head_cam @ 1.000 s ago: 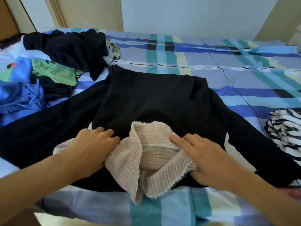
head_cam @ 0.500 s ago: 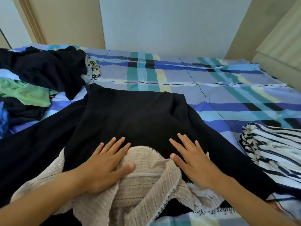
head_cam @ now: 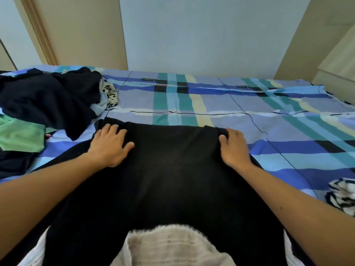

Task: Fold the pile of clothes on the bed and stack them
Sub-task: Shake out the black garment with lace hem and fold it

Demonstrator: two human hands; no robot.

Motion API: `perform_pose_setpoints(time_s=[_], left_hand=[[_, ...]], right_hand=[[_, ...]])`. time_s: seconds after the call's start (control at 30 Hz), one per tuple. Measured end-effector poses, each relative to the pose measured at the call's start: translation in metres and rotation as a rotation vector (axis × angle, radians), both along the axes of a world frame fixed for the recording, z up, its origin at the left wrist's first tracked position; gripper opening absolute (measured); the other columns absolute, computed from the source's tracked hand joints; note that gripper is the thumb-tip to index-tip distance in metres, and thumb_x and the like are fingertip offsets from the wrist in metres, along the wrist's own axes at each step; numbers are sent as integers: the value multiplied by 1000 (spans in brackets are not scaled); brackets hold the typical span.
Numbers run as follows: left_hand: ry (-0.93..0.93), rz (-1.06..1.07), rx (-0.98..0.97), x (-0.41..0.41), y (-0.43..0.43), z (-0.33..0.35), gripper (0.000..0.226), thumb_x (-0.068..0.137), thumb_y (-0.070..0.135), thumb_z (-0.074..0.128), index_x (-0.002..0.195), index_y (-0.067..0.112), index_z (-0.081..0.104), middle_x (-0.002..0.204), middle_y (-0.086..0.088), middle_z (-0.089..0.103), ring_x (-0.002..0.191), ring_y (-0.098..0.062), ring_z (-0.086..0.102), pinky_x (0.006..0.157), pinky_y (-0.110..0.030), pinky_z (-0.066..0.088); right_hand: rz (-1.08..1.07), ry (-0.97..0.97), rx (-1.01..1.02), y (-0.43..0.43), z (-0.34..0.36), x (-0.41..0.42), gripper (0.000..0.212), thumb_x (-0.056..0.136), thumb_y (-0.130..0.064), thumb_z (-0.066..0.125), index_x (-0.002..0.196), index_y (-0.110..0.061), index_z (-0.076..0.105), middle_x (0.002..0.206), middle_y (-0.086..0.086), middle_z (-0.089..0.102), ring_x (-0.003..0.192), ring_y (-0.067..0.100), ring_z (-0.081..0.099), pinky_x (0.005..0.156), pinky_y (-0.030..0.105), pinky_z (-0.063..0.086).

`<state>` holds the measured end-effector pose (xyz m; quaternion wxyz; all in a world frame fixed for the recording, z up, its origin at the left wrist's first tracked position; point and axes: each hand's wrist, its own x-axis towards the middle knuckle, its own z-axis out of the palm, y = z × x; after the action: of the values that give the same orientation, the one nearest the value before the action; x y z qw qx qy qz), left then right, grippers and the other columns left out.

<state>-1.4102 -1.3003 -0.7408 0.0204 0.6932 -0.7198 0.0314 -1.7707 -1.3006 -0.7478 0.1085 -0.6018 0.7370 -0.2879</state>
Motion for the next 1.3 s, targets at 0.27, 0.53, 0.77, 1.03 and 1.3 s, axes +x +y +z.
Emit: perform_pose_setpoints(time_s=[0.27, 0.53, 0.77, 1.03, 1.3], left_hand=[[-217, -80, -139, 35, -81, 1, 40, 103, 44, 34, 111, 15, 61, 117, -10, 63, 118, -30, 54, 101, -45, 31], [-418, -43, -165, 67, -90, 12, 20, 96, 21, 44, 84, 24, 61, 90, 1, 62, 91, -22, 58, 85, -41, 32], [-72, -193, 247, 53, -97, 26, 63, 80, 75, 55, 121, 28, 52, 114, 2, 62, 110, -22, 58, 101, -40, 38], [-159, -133, 197, 51, -84, 82, 32, 85, 36, 77, 109, 18, 67, 88, 1, 63, 82, -23, 62, 71, -34, 46], [-98, -336, -188, 57, -11, 163, 46, 88, 24, 72, 131, 14, 58, 112, -20, 66, 99, -40, 59, 79, -43, 45]], right_hand=[[-15, -385, 199, -61, 16, -42, 29, 91, -22, 72, 118, -14, 69, 119, 9, 66, 110, 25, 62, 104, 37, 47], [-166, -59, 193, -81, 23, -84, 9, 85, -11, 75, 94, -9, 76, 104, 15, 71, 95, 28, 63, 87, 36, 52], [371, 109, 492, -82, 41, -35, 83, 84, -33, 76, 153, -31, 32, 153, 5, 39, 137, 31, 42, 114, 44, 34], [268, 616, 377, -79, 88, -28, 29, 81, -23, 77, 102, -11, 61, 99, 11, 60, 95, 34, 60, 81, 40, 49], [429, 554, -80, -15, 173, -39, 58, 83, -12, 72, 137, -24, 52, 124, 19, 64, 114, 43, 58, 94, 48, 48]])
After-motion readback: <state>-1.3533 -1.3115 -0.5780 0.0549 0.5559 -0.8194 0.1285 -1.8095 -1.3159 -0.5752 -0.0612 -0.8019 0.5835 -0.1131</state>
